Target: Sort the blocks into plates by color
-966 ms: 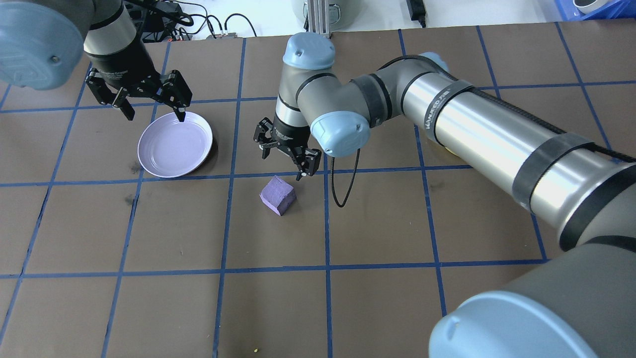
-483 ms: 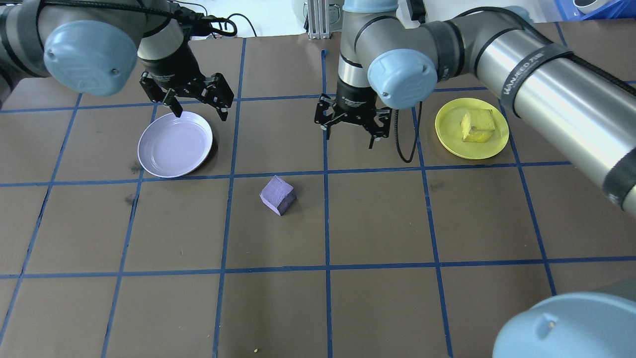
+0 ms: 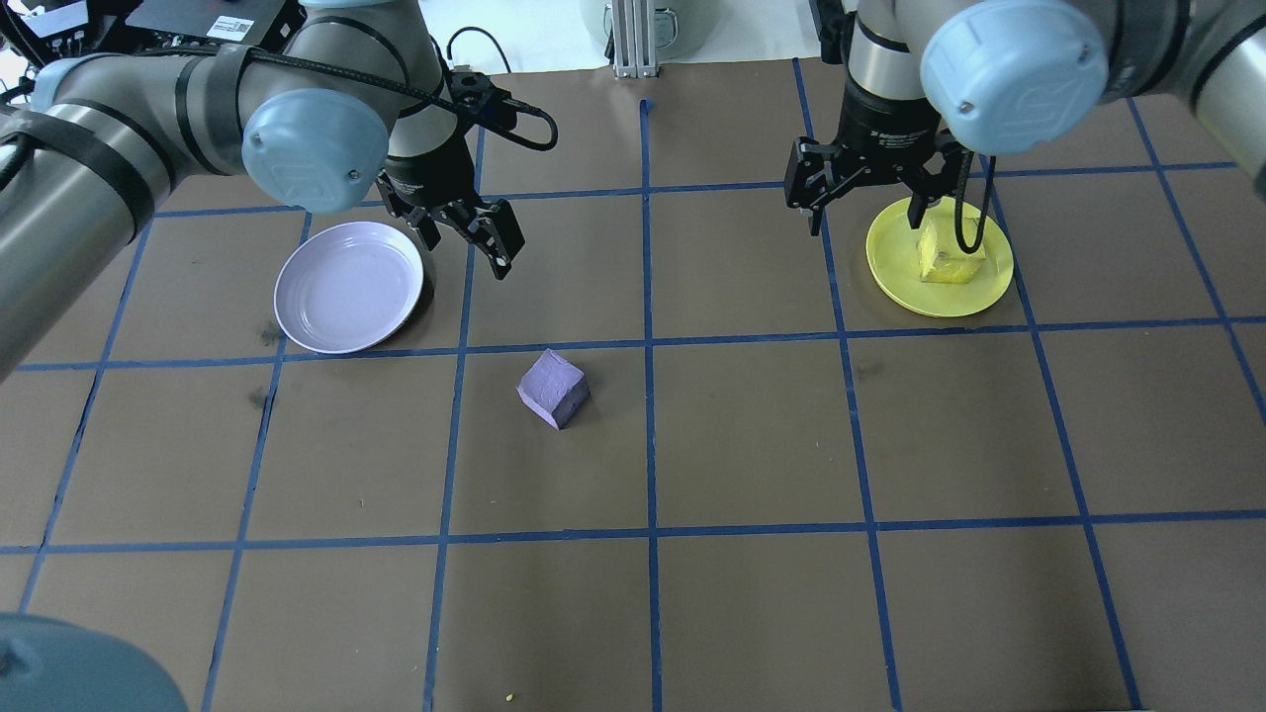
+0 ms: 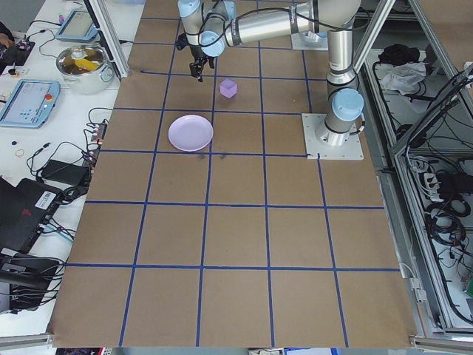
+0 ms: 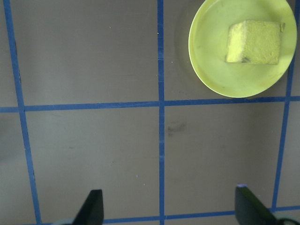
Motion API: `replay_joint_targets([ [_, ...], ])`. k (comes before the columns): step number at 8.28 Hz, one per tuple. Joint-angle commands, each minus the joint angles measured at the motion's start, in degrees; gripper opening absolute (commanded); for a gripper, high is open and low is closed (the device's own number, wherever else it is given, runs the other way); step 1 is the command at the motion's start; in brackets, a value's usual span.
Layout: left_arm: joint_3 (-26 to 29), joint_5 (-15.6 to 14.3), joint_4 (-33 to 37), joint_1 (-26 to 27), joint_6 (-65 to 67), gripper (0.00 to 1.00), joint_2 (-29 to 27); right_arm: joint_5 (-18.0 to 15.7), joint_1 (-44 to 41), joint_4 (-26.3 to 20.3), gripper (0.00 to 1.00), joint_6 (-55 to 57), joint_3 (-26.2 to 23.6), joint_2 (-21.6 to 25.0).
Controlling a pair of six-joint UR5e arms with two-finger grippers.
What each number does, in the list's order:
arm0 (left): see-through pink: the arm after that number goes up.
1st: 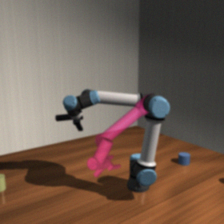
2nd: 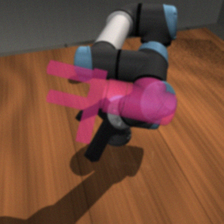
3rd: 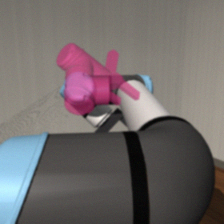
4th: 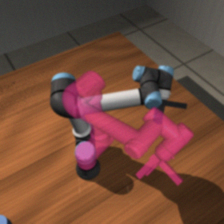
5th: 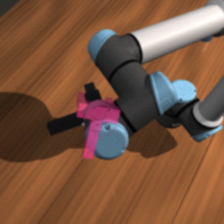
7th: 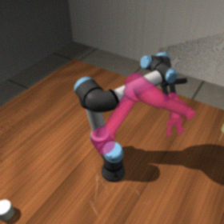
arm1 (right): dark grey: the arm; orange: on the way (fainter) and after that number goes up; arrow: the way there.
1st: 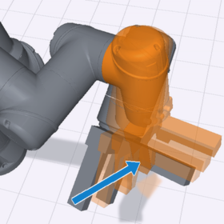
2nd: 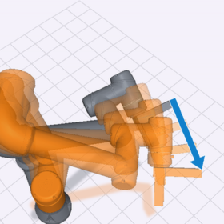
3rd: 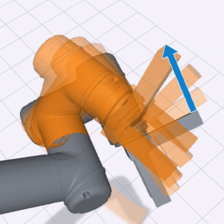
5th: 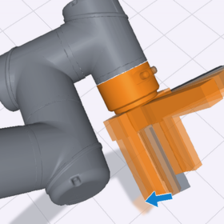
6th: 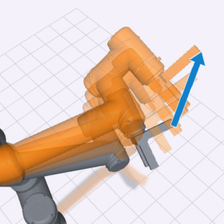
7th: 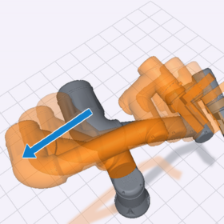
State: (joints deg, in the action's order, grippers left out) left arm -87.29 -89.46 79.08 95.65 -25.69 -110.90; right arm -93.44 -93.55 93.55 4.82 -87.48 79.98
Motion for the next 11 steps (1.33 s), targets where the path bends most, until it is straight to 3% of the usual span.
replay_joint_targets([
  [1,-0.07,0.60,-0.33,0.42,-6.92,1.00,-3.52,0.10,1.00,0.57,1.00,-1.65,-9.87,13.92],
  [3,-4.35,0.95,-0.33,0.68,-7.09,1.00,-1.43,-0.16,1.08,0.93,1.00,-1.92,-10.00,16.95],
  [5,-9.46,1.04,-0.42,1.12,-6.56,1.00,-0.72,0.02,1.44,4.00,1.00,-3.59,-8.86,16.96],
  [7,-10.53,1.22,-2.25,3.92,-5.34,1.00,-1.68,-0.16,1.52,1.47,1.00,-4.03,-4.73,17.31],
  [11,-11.41,2.96,-2.79,6.22,-2.70,1.00,-2.21,-0.25,1.44,1.90,1.00,-4.12,-4.98,16.35],
])
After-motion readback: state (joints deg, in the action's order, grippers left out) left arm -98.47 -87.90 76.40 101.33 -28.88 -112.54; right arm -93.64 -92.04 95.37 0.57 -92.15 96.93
